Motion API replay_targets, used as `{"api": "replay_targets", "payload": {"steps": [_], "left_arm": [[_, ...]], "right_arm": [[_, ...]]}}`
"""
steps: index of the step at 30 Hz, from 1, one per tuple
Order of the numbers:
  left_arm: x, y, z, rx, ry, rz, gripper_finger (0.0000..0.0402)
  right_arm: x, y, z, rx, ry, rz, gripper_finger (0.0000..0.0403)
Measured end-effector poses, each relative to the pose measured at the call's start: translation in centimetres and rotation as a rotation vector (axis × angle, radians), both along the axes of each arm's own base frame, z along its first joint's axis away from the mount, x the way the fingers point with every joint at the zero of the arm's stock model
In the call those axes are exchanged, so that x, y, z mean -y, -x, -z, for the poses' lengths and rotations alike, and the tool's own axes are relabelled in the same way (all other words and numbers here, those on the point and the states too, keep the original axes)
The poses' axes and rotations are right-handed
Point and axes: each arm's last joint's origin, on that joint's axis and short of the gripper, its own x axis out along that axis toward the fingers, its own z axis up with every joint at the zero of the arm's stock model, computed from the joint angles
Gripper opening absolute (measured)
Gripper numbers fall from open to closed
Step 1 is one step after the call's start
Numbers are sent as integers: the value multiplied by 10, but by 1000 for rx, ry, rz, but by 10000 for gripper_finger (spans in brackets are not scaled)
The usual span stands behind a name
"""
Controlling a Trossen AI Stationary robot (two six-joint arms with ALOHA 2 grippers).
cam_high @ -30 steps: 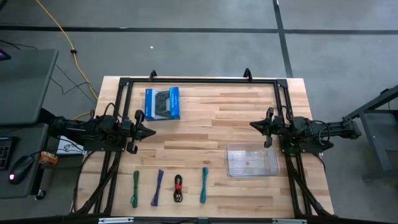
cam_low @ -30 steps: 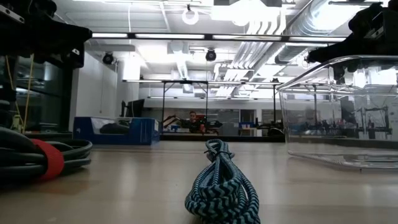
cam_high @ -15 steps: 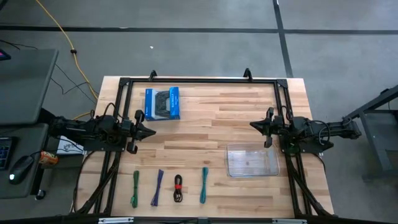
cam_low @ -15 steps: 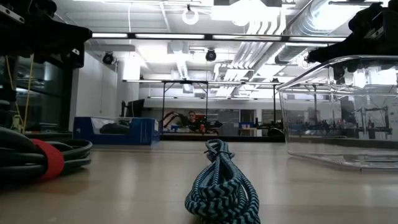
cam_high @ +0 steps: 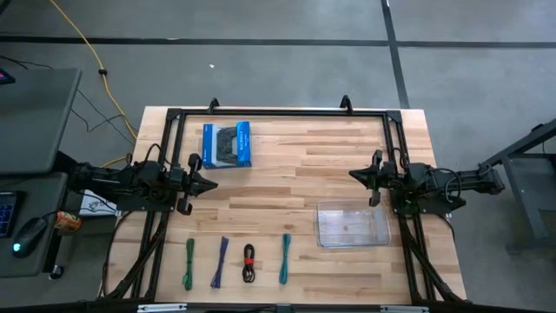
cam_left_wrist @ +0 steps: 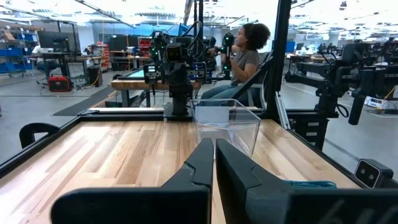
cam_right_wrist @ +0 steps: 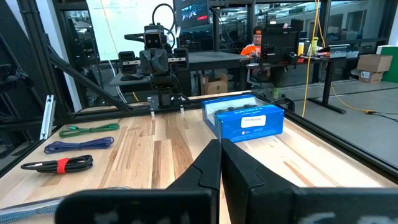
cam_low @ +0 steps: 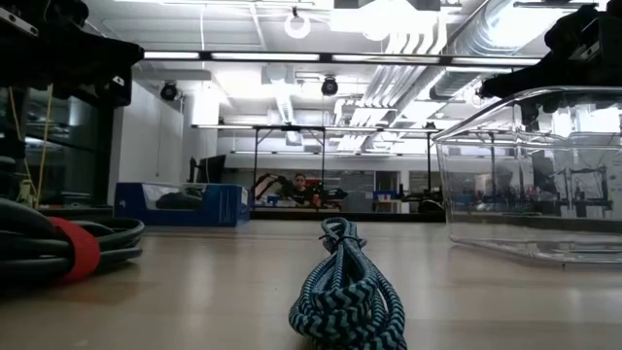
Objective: Pick and place USB-C Cables
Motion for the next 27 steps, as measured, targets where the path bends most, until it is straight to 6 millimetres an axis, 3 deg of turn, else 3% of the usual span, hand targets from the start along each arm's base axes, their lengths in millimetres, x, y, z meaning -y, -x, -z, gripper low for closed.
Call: {"api": "replay_targets", "payload": {"steps": [27], "left_arm": [[0, 0, 0, 5, -16, -5, 1]], "right_arm": [[0, 0, 0, -1, 0, 0, 0]]}}
